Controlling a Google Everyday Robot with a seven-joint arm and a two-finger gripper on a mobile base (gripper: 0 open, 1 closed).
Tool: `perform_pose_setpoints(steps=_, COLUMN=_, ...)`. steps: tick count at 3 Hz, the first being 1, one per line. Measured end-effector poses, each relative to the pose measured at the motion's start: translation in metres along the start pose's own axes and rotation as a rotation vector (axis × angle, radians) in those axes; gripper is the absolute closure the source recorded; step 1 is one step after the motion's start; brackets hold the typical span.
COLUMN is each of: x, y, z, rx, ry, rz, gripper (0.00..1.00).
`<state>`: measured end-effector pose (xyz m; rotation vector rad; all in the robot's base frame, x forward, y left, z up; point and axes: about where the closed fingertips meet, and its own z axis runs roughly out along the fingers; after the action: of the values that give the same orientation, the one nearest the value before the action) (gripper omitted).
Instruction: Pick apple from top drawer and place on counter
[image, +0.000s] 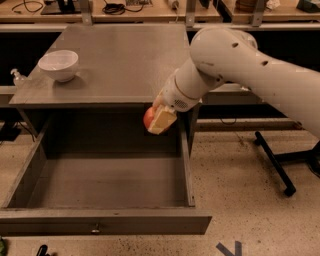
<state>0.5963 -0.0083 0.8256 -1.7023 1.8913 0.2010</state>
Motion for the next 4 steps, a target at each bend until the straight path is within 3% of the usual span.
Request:
perform_pose_setpoints(steps=1, x=-0.003, y=-0.038, z=-0.028, rx=-0.017, ry=-0.020, rz=-0.043, gripper=1.00)
perform_pose_setpoints(steps=2, x=-0.003, y=-0.081, z=-0.036, rx=-0.053, ry=-0.009, rz=-0.028, gripper=1.00)
perform_pose_setpoints(steps=3, x=-0.006, y=-0.108, z=-0.028, rx=-0.056, ry=-0.005, rz=0.055, gripper=1.00)
perform_pose_setpoints(steps=4, x=-0.007, y=-0.130, z=-0.026, rx=-0.018, ry=-0.042, rz=0.171, gripper=1.00)
